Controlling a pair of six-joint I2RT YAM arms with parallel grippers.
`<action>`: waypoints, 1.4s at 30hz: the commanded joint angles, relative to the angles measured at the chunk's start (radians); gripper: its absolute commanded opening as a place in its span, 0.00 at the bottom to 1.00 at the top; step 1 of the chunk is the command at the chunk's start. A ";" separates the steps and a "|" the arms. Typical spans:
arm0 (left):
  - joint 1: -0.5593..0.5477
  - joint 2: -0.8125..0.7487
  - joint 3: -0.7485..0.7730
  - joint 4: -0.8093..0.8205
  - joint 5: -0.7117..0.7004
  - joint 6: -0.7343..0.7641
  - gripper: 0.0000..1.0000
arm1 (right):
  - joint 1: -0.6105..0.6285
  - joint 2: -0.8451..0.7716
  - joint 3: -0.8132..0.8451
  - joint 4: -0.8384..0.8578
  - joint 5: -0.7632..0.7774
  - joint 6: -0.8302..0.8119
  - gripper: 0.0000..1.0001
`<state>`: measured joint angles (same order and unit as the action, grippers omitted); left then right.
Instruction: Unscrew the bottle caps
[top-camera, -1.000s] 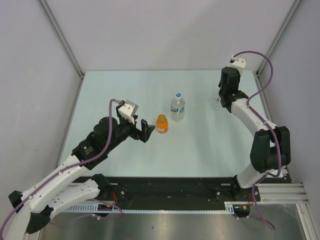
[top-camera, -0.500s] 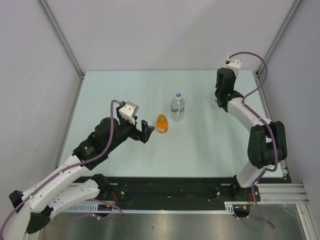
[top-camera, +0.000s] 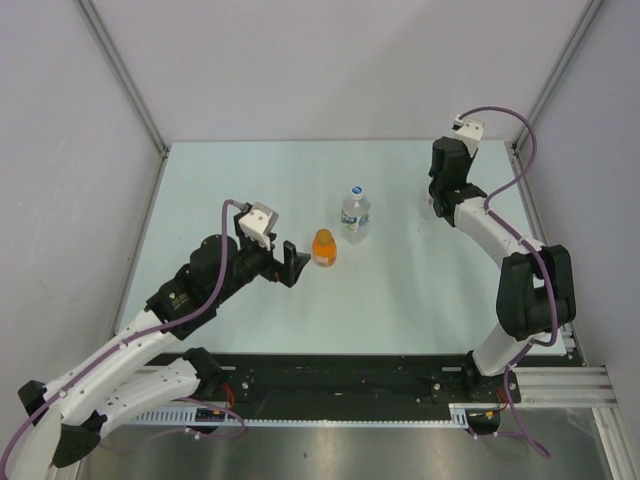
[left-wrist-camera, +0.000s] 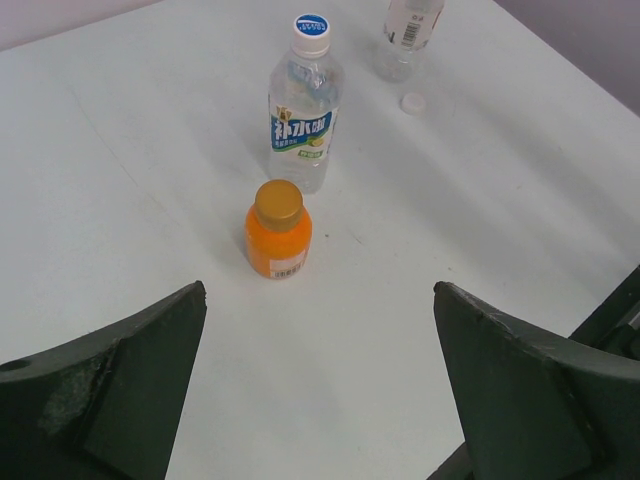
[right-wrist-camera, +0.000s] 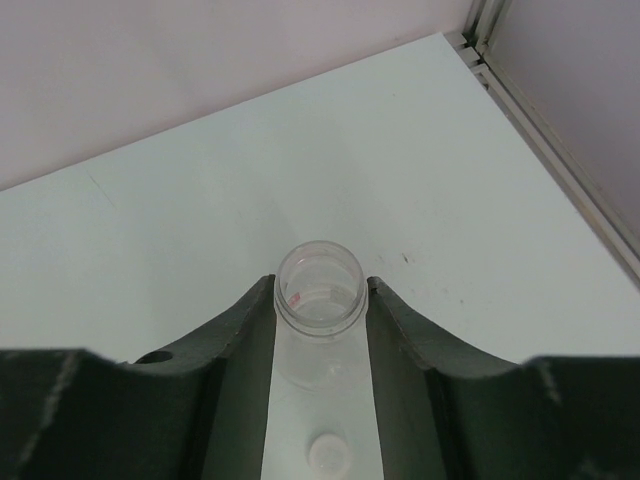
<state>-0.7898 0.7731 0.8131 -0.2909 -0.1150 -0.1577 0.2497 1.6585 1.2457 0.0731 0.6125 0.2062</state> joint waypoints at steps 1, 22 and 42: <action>-0.002 -0.008 -0.006 0.025 0.021 -0.011 1.00 | 0.010 -0.043 -0.020 -0.019 -0.002 0.038 0.46; -0.002 0.006 -0.009 0.030 0.049 -0.009 1.00 | 0.006 -0.063 -0.023 -0.032 -0.034 0.036 0.59; -0.002 0.008 -0.009 0.035 0.044 -0.013 1.00 | 0.008 -0.104 -0.023 -0.070 -0.060 0.074 0.61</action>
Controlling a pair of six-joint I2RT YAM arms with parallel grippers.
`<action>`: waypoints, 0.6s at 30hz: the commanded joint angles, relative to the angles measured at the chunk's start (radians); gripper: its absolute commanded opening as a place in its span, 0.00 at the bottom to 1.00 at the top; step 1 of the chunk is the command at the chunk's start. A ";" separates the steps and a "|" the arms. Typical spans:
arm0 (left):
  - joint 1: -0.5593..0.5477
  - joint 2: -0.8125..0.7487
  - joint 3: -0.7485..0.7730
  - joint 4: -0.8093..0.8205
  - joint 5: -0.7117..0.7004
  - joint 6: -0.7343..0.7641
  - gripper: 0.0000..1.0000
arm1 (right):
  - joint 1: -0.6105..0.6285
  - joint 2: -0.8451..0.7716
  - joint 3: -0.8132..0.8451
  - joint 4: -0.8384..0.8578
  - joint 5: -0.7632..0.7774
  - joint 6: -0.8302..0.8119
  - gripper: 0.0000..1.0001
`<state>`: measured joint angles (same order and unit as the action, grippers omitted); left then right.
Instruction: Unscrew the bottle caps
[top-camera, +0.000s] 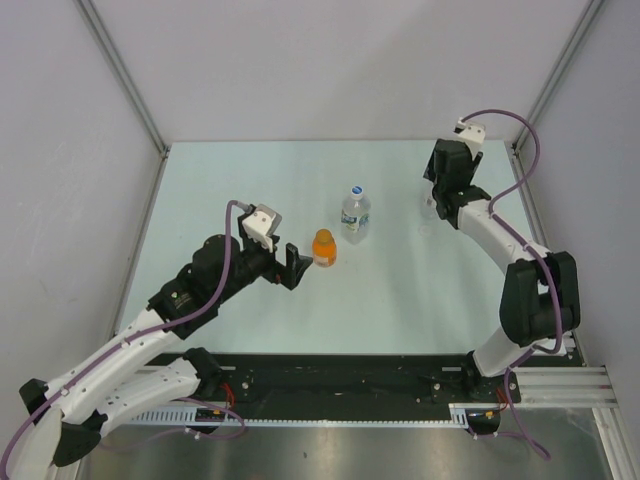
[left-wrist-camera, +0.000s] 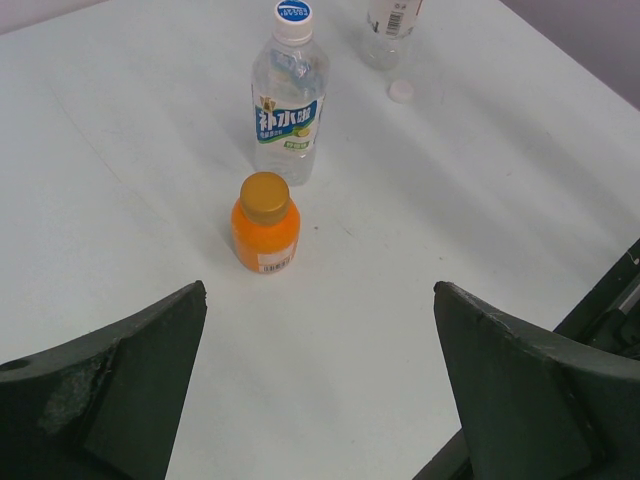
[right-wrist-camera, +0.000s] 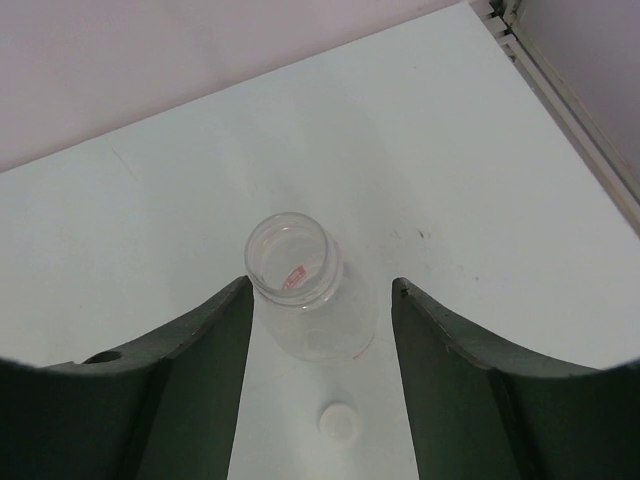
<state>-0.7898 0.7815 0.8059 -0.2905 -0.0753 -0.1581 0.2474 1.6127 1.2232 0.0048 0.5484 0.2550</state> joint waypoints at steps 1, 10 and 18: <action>-0.002 0.001 -0.004 0.036 0.003 -0.014 1.00 | 0.013 -0.063 -0.001 -0.002 0.004 0.027 0.61; -0.002 -0.002 -0.005 0.040 0.017 -0.015 1.00 | 0.058 -0.144 -0.027 -0.075 0.015 0.053 0.61; -0.002 -0.001 -0.005 0.053 0.014 -0.021 1.00 | 0.190 -0.324 -0.149 -0.062 0.087 0.066 0.60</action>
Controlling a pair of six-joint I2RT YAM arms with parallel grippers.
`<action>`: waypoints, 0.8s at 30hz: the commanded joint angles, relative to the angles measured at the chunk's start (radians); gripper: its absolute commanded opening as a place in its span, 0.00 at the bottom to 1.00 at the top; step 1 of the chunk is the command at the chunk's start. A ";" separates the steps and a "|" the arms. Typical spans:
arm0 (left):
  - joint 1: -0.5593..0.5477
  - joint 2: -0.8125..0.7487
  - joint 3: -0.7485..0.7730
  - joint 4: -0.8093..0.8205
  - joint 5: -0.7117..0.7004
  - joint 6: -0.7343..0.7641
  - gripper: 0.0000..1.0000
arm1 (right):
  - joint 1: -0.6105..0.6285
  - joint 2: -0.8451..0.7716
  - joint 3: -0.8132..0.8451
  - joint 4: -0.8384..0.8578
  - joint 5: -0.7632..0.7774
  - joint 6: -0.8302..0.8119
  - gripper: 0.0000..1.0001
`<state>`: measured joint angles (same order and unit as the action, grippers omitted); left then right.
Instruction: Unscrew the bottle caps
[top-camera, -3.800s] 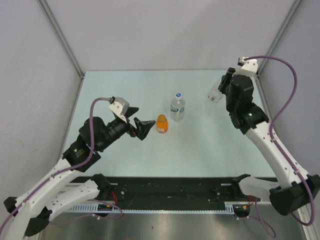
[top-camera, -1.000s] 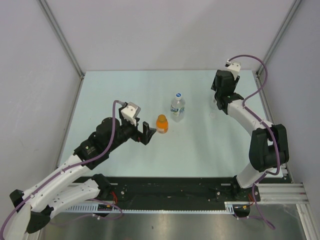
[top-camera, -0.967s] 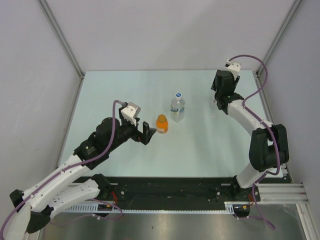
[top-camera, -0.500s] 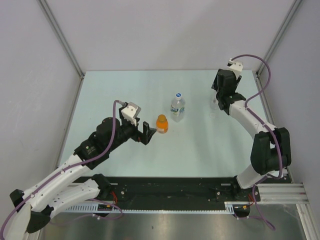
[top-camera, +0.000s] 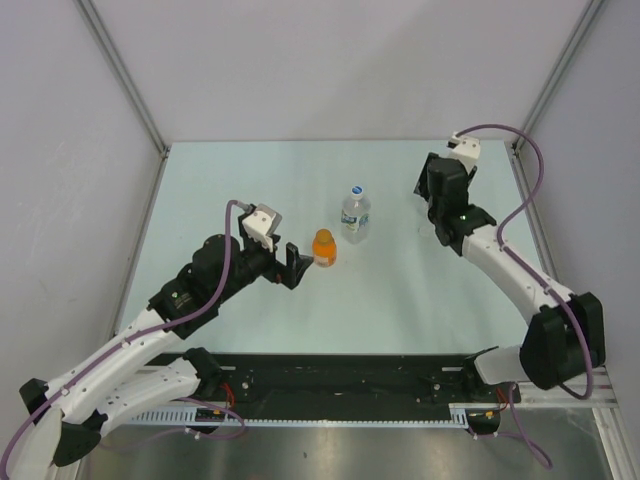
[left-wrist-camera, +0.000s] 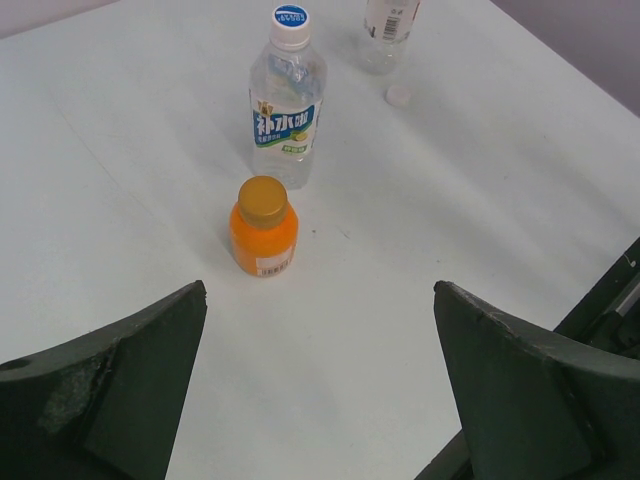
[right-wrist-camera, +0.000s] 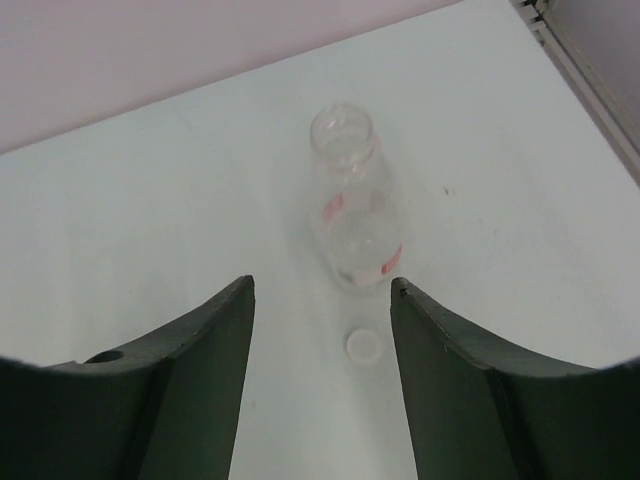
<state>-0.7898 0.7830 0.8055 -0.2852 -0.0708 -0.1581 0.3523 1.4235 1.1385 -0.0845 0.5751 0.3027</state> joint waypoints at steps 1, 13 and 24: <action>-0.002 0.001 -0.002 0.049 0.006 -0.023 1.00 | 0.115 -0.158 -0.083 0.061 0.058 0.013 0.59; -0.002 0.048 0.015 0.081 -0.107 -0.187 1.00 | 0.378 -0.197 -0.234 0.355 -0.195 -0.050 0.97; -0.002 0.012 -0.020 0.046 -0.112 -0.230 1.00 | 0.310 0.001 -0.105 0.374 -0.231 -0.022 0.95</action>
<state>-0.7898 0.8227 0.7963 -0.2504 -0.1772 -0.3584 0.6750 1.3933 0.9573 0.2276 0.3565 0.2661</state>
